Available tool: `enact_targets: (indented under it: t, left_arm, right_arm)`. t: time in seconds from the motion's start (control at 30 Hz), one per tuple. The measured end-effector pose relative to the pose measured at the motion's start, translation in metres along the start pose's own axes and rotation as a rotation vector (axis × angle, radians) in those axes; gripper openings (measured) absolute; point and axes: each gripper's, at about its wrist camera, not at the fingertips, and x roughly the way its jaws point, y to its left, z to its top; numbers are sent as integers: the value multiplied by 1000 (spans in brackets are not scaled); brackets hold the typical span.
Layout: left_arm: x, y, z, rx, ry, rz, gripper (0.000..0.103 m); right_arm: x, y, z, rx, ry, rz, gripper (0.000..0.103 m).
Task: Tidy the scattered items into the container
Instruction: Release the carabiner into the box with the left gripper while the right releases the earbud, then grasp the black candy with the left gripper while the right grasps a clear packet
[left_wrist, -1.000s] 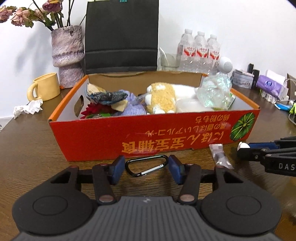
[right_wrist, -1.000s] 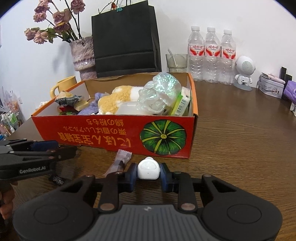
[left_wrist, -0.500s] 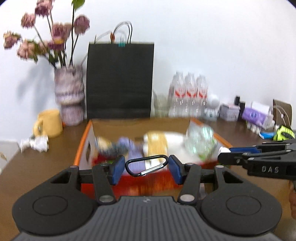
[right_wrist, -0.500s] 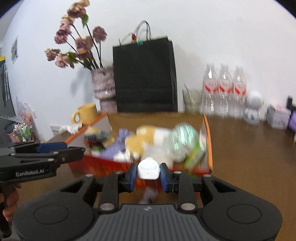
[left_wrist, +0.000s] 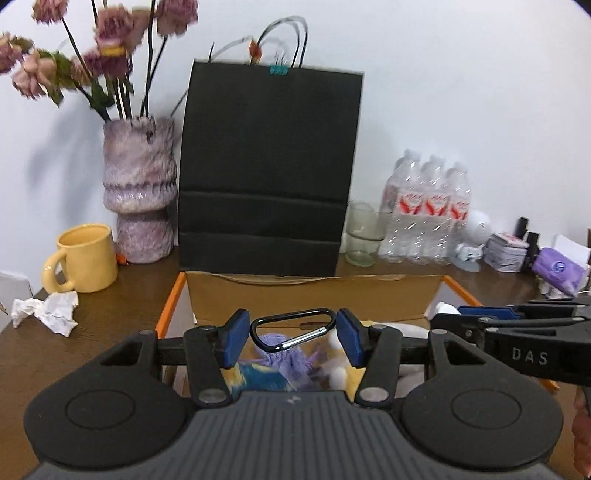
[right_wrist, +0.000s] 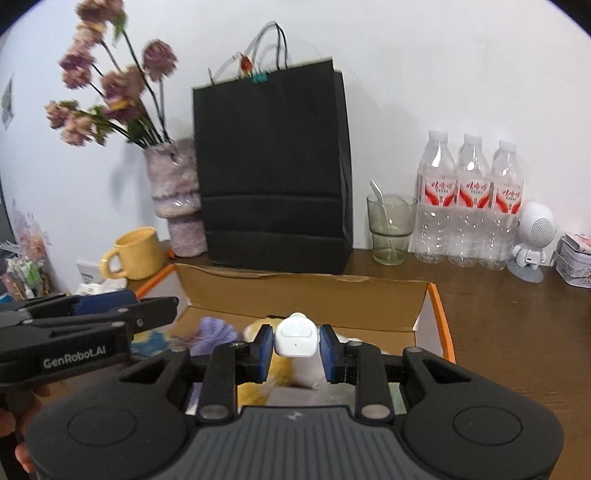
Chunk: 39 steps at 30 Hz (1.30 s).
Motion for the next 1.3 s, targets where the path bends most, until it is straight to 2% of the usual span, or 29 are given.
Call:
enact_targets:
  t: [0.23,0.27,0.3,0.33,0.37,0.4,0.47,0.63,1.07,1.3]
  left_arm:
    - [27,-1,-6,15,53,6,54]
    - [29,0,-7,7,65,3,62]
    - [30,1,-7,-5,74,4,70]
    - [30,2,-7,-10,72,12,86]
    - [28,1,-8,-4,60,25,92]
    - [25,-1,-8,8,47,45,95]
    - [22,-2,-6,16,32,84,103]
    - [18,4,-1,-39,37,48,103]
    - [13,2,0,-34,40,56,103]
    - [-27,-4,-5,-53,21,27,103]
  right_arm:
    - [28,-11,1,-13,45,-49,28]
    - [30,-13,0,-7,56,-49,42]
    - [31,-14,1,-3,71,-46,64]
    - [32,-14,1,1,80,-40,77]
    - [31,-14,1,-2,80,-36,92]
    - [29,-12,1,-13,77,-42,95]
    - [24,-7,2,-41,64,-70,96]
    - [16,-6,6,-45,55,-78,100]
    - [13,-5,7,-53,57,-83,100]
    - [-34,-5,-3,-32,8,-89,100]
